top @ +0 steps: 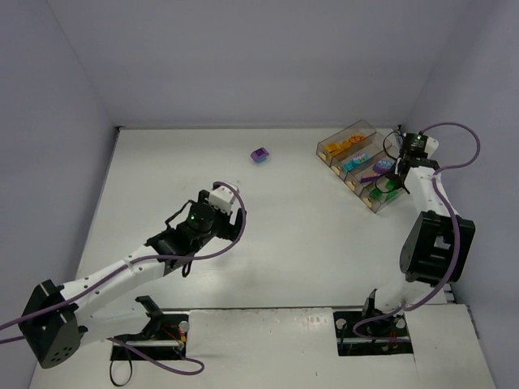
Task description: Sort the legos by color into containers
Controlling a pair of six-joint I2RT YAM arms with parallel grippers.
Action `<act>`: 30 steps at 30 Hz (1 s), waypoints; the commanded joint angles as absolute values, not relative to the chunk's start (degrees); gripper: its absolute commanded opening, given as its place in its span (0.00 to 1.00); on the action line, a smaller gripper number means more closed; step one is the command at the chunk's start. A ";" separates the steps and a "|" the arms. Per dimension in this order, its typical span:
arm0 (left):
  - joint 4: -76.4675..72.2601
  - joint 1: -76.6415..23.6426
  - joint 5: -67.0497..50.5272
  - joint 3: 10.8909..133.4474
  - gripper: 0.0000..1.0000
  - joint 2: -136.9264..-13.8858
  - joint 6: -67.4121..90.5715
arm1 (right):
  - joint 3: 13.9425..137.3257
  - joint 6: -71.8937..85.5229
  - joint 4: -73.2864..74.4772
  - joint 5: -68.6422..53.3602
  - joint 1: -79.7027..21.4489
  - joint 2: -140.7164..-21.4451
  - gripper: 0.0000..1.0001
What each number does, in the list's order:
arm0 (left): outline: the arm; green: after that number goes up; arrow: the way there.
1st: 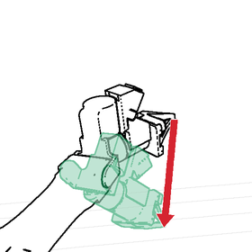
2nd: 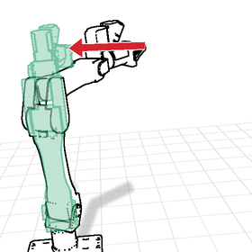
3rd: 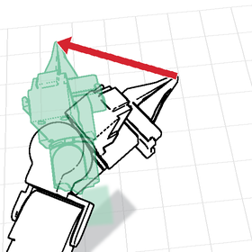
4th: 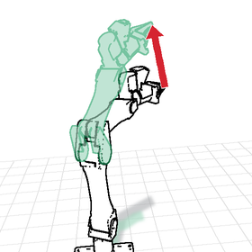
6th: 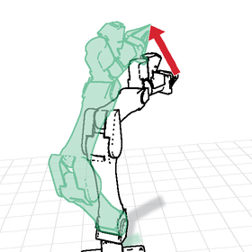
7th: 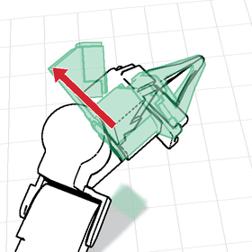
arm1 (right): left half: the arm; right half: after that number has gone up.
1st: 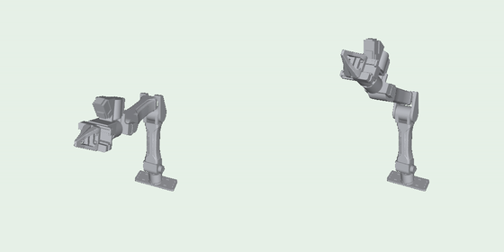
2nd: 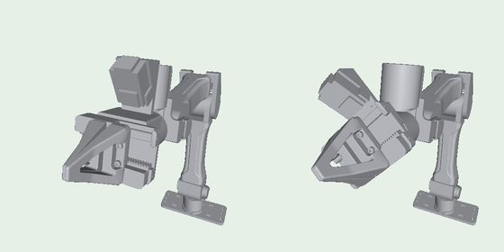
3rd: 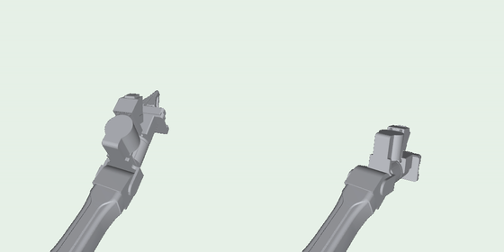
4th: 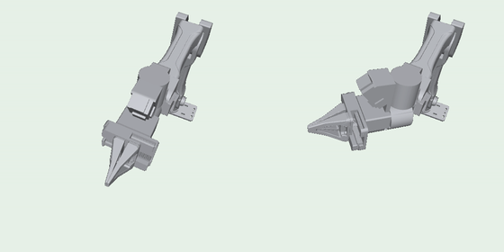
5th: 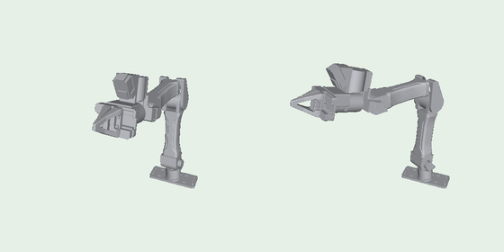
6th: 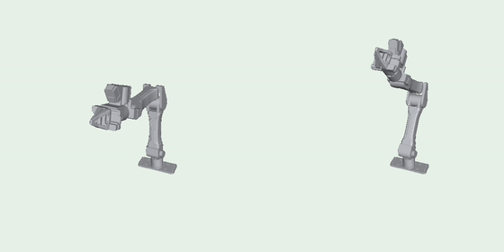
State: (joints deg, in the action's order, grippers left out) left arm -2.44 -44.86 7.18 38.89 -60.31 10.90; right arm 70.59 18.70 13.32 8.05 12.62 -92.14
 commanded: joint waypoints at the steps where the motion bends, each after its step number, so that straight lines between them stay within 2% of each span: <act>1: -1.06 -44.56 9.41 42.89 0.79 -61.17 13.71 | 74.53 20.74 9.32 10.73 13.97 -95.26 0.03; 7: 2.63 -43.77 10.02 45.44 0.79 -63.19 13.71 | 78.04 21.71 9.05 9.23 14.59 -101.33 0.15; 10: 3.43 -41.75 8.53 46.76 0.79 -64.60 14.93 | 79.01 21.71 8.96 8.53 14.68 -102.83 0.30; 11: 2.99 -39.83 6.26 47.71 0.79 -65.99 15.46 | 79.71 21.45 8.96 8.09 14.68 -103.35 0.45; 12: 2.99 -39.81 5.54 47.72 0.79 -66.01 15.47 | 79.72 21.45 8.96 8.09 14.76 -103.36 0.45; 13: 2.73 -39.21 4.93 48.68 0.79 -67.31 15.64 | 79.72 21.45 8.96 8.09 14.77 -103.53 0.53; 16: 2.72 -37.27 2.38 52.01 0.79 -71.17 14.94 | 79.11 21.62 9.05 6.86 14.85 -103.01 0.66; 23: 0.71 -34.28 -2.72 62.90 0.79 -82.51 9.85 | 76.20 23.64 8.61 -3.24 13.80 -95.64 0.70; 30: -3.69 -28.66 -10.10 79.78 0.79 -103.16 4.40 | 69.97 23.56 8.00 -13.60 9.23 -83.16 0.71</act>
